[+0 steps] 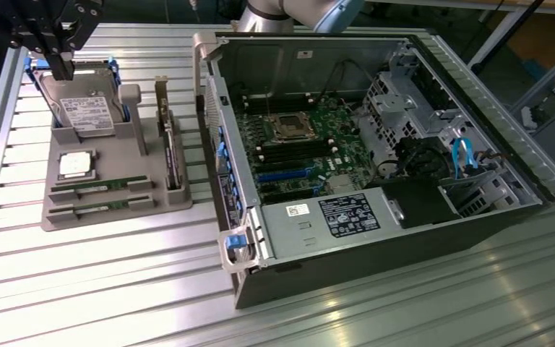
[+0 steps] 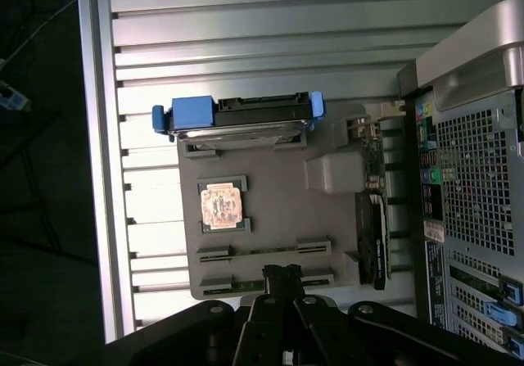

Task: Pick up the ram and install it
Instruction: 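Reach for the ram, then pick up the ram and move it above insertion slot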

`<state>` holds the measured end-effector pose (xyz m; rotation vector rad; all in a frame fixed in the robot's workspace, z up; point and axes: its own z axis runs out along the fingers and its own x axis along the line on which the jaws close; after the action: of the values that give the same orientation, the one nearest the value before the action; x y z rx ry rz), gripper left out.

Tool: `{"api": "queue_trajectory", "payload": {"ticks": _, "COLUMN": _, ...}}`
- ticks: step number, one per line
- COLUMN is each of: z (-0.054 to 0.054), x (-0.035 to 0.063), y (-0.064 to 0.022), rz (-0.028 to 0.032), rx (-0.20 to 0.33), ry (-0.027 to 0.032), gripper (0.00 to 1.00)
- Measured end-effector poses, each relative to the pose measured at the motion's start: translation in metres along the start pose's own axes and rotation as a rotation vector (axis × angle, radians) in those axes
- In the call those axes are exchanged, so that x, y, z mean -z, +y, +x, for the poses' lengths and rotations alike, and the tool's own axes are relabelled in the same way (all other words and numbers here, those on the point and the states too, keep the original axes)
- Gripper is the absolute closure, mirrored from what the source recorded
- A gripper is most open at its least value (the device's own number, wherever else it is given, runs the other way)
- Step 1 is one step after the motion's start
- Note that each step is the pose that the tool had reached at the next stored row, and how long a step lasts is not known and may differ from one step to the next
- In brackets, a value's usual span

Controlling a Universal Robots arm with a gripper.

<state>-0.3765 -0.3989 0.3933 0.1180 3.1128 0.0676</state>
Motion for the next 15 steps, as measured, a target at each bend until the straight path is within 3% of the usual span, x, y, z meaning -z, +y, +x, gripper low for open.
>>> {"api": "queue_trajectory", "payload": {"ticks": 2, "z": -0.001, "x": 0.0, "y": 0.0001, "rz": 0.0003, "rx": 0.0, "ry": 0.0046, "gripper": 0.9}}
{"api": "queue_trajectory", "payload": {"ticks": 4, "z": -0.0037, "x": -0.0001, "y": 0.0003, "rz": 0.0011, "rx": -0.001, "ry": 0.0192, "gripper": 0.9}}
{"api": "queue_trajectory", "payload": {"ticks": 8, "z": -0.004, "x": -0.0002, "y": 0.0003, "rz": 0.0012, "rx": -0.001, "ry": 0.0214, "gripper": 0.9}}
{"api": "queue_trajectory", "payload": {"ticks": 11, "z": -0.0043, "x": -0.0002, "y": 0.0003, "rz": 0.0017, "rx": -0.001, "ry": 0.0276, "gripper": 0.9}}
{"api": "queue_trajectory", "payload": {"ticks": 15, "z": -0.0044, "x": -0.0002, "y": 0.0003, "rz": 0.0018, "rx": -0.001, "ry": 0.0285, "gripper": 0.9}}
